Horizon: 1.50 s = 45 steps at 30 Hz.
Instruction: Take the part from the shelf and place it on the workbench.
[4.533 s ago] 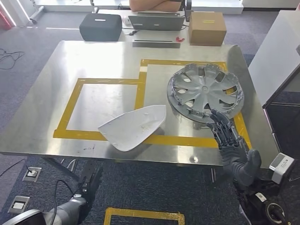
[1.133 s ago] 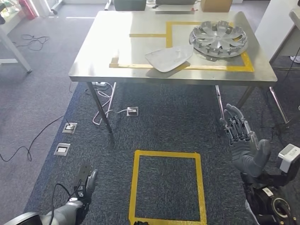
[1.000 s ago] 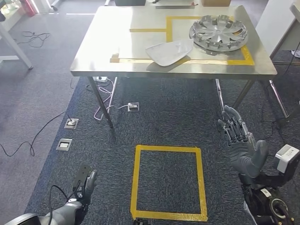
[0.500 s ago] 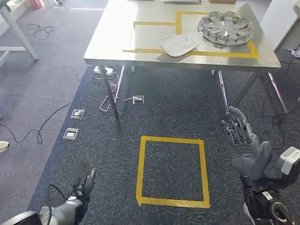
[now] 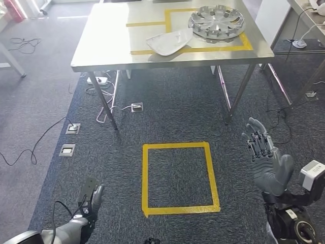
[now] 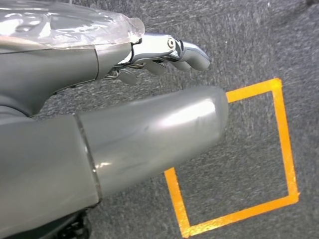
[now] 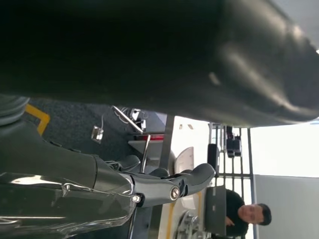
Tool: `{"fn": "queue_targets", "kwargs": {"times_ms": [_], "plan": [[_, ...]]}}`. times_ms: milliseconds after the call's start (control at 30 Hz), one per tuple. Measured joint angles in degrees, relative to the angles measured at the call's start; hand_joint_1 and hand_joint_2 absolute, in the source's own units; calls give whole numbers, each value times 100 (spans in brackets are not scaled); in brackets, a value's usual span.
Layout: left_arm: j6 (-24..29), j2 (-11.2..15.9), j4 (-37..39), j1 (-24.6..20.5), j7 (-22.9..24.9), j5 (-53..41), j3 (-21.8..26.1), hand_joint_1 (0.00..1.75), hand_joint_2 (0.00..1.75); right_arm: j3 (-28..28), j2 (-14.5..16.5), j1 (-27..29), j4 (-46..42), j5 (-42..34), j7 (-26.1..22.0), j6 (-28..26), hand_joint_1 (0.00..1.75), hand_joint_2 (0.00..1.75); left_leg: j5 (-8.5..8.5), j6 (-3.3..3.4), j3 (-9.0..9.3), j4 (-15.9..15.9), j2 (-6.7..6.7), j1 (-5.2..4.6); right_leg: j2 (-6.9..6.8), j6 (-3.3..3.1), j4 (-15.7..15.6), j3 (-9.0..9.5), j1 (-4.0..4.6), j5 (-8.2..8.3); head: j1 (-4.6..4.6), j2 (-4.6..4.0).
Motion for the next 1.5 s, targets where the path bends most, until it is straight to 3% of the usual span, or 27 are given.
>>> {"fn": "queue_targets", "kwargs": {"times_ms": [33,133,200,267,333,433,467,500,533,567,633,700,767,800,867,933,967,1000,1033,1067,1133,1167,1233,1300,1367,1433,1500], "plan": [[-9,2,0,1,4,16,8,0,0,-2,0,7,-1,16,5,-7,0,0,132,18,137,-213,-9,-1,50,7,10,-34,3,23,-3,0],[-34,14,-1,-8,17,58,62,0,0,-5,0,10,-5,52,11,-10,0,0,601,100,843,-1471,-180,-7,193,51,62,-110,16,69,-12,0],[-40,25,-2,-13,20,69,85,0,0,-9,0,13,-12,62,12,-9,0,0,663,138,994,-1790,-234,-16,259,99,86,-157,21,97,-9,0],[-38,13,-3,-14,20,73,92,0,0,-16,-1,27,-17,72,10,-9,0,0,709,186,977,-1801,-139,-12,312,160,87,-205,16,128,-8,0],[6,2,-5,-21,6,45,101,0,0,-37,-1,49,-23,106,2,-13,0,0,762,254,953,-1830,-50,14,200,216,281,-331,17,-13,21,0],[136,4,-7,1,-61,-37,105,0,0,-59,0,73,-34,214,-5,-25,0,0,806,300,901,-1841,92,27,-67,303,1420,-778,-32,-657,92,0],[164,3,-7,18,-78,-53,105,0,0,-63,0,83,-34,247,-4,-29,0,0,813,296,888,-1839,148,28,-95,330,1776,-895,-51,-805,96,0],[179,2,-7,33,-90,-59,105,0,0,-70,0,96,-34,278,-3,-33,0,0,819,290,881,-1837,205,29,-112,351,1931,-920,-64,-844,96,0],[183,0,-7,43,-96,-58,105,0,0,-78,0,105,-34,310,-1,-34,0,0,823,283,879,-1835,261,31,-133,364,1836,-823,-73,-769,97,0],[171,-2,-7,48,-99,-54,105,0,0,-86,0,111,-36,340,1,-36,0,0,824,274,883,-1833,316,33,-177,367,1496,-612,-79,-603,98,0],[124,-3,-8,52,-101,-32,108,0,0,-101,0,108,-55,400,1,-37,0,0,817,236,895,-1821,422,10,-454,337,585,-116,-51,-299,104,0],[72,1,-9,65,-101,-2,121,0,0,-109,1,109,-89,453,3,-45,0,0,817,177,893,-1806,528,-33,-669,260,128,107,-5,-213,96,0],[32,4,-9,79,-101,23,136,0,0,-121,2,146,-129,500,14,-72,0,0,822,123,889,-1797,661,-53,-585,174,113,89,11,-195,74,0],[16,8,-9,82,-101,31,139,0,0,-130,3,170,-158,526,20,-88,0,0,785,91,881,-1759,647,-43,-513,135,106,71,4,-170,66,0],[-8,18,-9,92,-101,34,144,0,0,-147,6,190,-222,564,37,-118,0,0,518,32,724,-1384,379,-13,-369,51,88,39,-16,-115,40,0],[-31,32,-9,125,-98,39,146,0,0,-153,11,204,-261,593,60,-143,0,0,88,9,338,-556,63,0,-217,-6,86,-11,-18,-74,-1,0],[-42,38,-9,150,-95,45,147,0,0,-154,13,224,-275,606,75,-159,0,0,-57,9,144,-159,9,0,-131,-21,87,-35,-11,-57,-19,0],[-58,43,-9,176,-91,55,148,0,0,-154,14,246,-289,621,90,-176,0,0,-89,16,32,57,-10,-2,-40,-27,89,-50,-2,-44,-29,0],[-78,47,-9,195,-86,69,150,0,0,-155,14,264,-304,634,104,-197,0,0,3,33,41,24,-19,-3,53,-23,91,-59,5,-31,-39,0],[-102,49,-9,205,-84,82,154,0,0,-157,13,274,-321,644,115,-217,0,0,186,57,166,-243,-39,-4,141,-16,94,-62,11,-20,-46,0],[-149,61,-9,201,-83,113,168,0,0,-160,14,274,-358,667,123,-247,0,0,596,119,600,-1146,-236,-3,291,9,113,-74,27,-8,-55,0],[-163,71,-9,196,-83,123,180,0,0,-160,15,273,-378,678,125,-256,0,0,711,133,757,-1484,-329,-2,354,27,126,-90,33,-2,-53,0],[-185,87,-9,191,-83,146,204,0,0,-161,15,270,-398,697,127,-271,0,0,762,142,869,-1749,-400,-11,466,79,141,-131,29,15,-45,0],[-207,77,-10,187,-81,159,226,0,0,-166,15,275,-418,706,129,-278,0,0,796,172,872,-1775,-272,8,532,139,149,-199,25,25,-48,0],[-223,70,-16,184,-81,167,244,0,0,-179,15,262,-446,711,127,-283,0,0,830,224,872,-1812,-141,43,310,196,451,-372,39,-171,-6,0],[-227,74,-20,198,-81,176,252,0,0,-187,15,248,-460,731,125,-287,0,0,836,246,865,-1818,-16,46,-11,255,1227,-700,7,-585,54,0],[-227,74,-20,227,-81,192,267,0,0,-186,15,256,-462,770,117,-292,0,0,831,244,860,-1815,118,45,-111,310,1891,-974,-47,-832,74,0]]}}
